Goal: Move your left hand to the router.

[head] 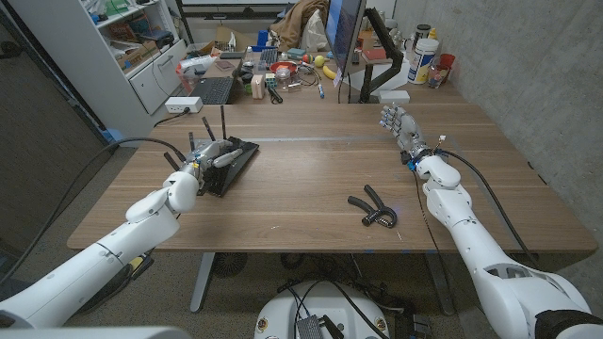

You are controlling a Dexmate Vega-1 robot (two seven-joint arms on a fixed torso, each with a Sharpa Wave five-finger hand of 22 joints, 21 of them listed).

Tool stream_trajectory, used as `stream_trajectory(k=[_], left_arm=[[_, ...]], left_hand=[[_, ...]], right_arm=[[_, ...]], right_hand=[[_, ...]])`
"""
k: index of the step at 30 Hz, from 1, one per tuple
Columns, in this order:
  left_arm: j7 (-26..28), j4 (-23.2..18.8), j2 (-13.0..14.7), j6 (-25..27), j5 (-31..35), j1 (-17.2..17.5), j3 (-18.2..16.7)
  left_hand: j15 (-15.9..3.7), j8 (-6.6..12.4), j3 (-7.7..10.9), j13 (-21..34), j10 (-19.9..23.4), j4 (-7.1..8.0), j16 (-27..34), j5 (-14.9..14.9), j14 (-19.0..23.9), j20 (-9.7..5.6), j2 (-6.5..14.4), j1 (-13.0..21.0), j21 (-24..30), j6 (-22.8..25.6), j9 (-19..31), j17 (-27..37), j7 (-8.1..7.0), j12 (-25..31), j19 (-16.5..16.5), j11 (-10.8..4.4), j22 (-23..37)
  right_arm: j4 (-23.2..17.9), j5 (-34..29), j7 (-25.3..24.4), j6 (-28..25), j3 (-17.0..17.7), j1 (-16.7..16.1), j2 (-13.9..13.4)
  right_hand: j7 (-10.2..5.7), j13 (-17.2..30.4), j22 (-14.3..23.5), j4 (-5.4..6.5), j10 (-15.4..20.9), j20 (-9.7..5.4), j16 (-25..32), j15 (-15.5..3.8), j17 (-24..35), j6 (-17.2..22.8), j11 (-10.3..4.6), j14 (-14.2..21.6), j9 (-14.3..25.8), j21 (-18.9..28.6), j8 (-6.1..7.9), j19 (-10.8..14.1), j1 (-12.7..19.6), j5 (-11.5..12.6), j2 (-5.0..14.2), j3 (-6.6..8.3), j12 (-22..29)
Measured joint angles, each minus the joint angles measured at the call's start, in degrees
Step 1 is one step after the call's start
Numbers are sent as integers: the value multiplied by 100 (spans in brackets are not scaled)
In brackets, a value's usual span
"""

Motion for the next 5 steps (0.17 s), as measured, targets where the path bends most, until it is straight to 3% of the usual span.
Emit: stream_trajectory(k=[5], left_arm=[[0, 10, -2, 23, -8, -5, 17]], left_hand=[[-30, 0, 0, 0, 0, 0, 0, 0, 30, 0, 0, 0, -21, 0, 0, 0, 0, 0, 0, 0, 0]], right_arm=[[43, -7, 17, 12, 3, 25, 8]], right_hand=[[0, 0, 0, 0, 0, 0, 0, 0, 0, 0, 0, 0, 0, -22, 0, 0, 0, 0, 0, 0, 0]])
